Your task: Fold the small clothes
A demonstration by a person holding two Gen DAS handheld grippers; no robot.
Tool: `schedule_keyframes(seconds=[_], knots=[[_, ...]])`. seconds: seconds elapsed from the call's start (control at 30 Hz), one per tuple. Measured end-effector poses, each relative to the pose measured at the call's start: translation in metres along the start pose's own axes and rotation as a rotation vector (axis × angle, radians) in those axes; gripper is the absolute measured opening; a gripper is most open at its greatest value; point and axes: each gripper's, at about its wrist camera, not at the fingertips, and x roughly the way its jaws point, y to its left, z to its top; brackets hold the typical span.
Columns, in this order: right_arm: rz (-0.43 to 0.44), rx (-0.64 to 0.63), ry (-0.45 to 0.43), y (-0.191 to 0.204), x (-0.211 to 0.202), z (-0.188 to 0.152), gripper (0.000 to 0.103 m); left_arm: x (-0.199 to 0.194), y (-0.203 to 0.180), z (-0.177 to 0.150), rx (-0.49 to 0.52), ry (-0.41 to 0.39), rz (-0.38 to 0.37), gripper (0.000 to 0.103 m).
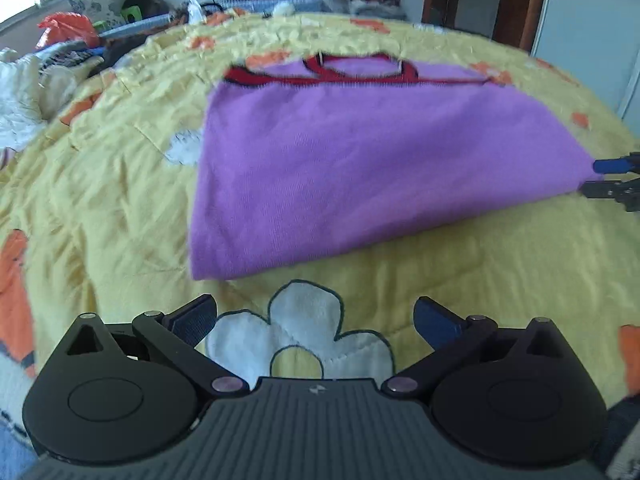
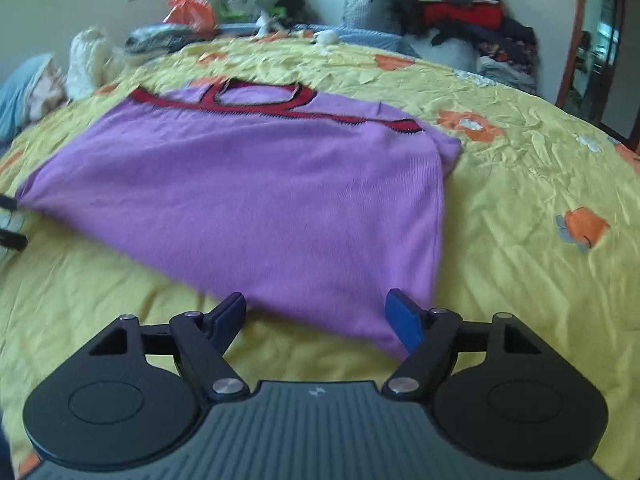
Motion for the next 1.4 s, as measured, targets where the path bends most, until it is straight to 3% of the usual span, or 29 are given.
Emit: schedule_keyframes(seconds=[0.13,0.27,0.33,0.4,0.47,0.5,0.6,0.67,0.8,0.87,1.0,1.1,1.23,1.4], knots=[[0.012,0.111,-0.097,-0.009,-0.004,0.020,0.090,-0.008,0.001,0.028,-0.043,-0.097,-0.047,0.103],[0.010,0.209,-0.148,-0.016,0.022,0.047,0.101,0.043,-0.002,0.061,-0.071,-0.088,-0.036,0.103],[-0.006,0.230,-0.126,-0.016,0.035,0.052,0.102,0.067,-0.005,0.065,-0.058,-0.046,0.024,0.103],[-0.027,0.193,-0.085,-0.015,0.044,0.048,0.102,0.083,-0.003,0.058,-0.064,-0.007,0.024,0.103],[-0.134,0.107,0.031,-0.010,0.060,0.038,0.102,0.078,-0.005,0.046,-0.039,-0.034,0.060,0.103],[-0.119,0.102,-0.020,-0.014,0.056,0.028,0.103,0.073,-0.005,0.041,-0.049,-0.029,0.057,0.103],[-0.107,0.174,0.007,-0.028,0.048,0.025,0.103,0.062,-0.001,0.038,-0.075,0.011,0.068,0.103],[-0.146,0.183,-0.031,-0.028,0.042,0.034,0.103,0.058,0.001,0.042,-0.112,0.016,0.075,0.103],[-0.100,0.198,-0.154,-0.022,0.040,0.062,0.103,0.056,-0.004,0.055,-0.115,-0.011,0.147,0.103],[-0.073,0.186,-0.213,-0.014,0.046,0.080,0.103,0.057,-0.005,0.063,-0.140,-0.018,0.146,0.103],[-0.058,0.159,-0.196,0.000,0.079,0.115,0.103,0.062,-0.012,0.080,-0.159,-0.050,0.170,0.103],[-0.060,0.112,-0.126,0.004,0.106,0.132,0.103,0.073,-0.015,0.090,-0.169,-0.050,0.168,0.103],[-0.107,0.088,-0.022,0.003,0.140,0.126,0.103,0.093,-0.016,0.091,-0.186,-0.020,0.163,0.103],[-0.088,0.114,-0.062,-0.004,0.138,0.115,0.103,0.103,-0.017,0.086,-0.177,-0.009,0.189,0.103]])
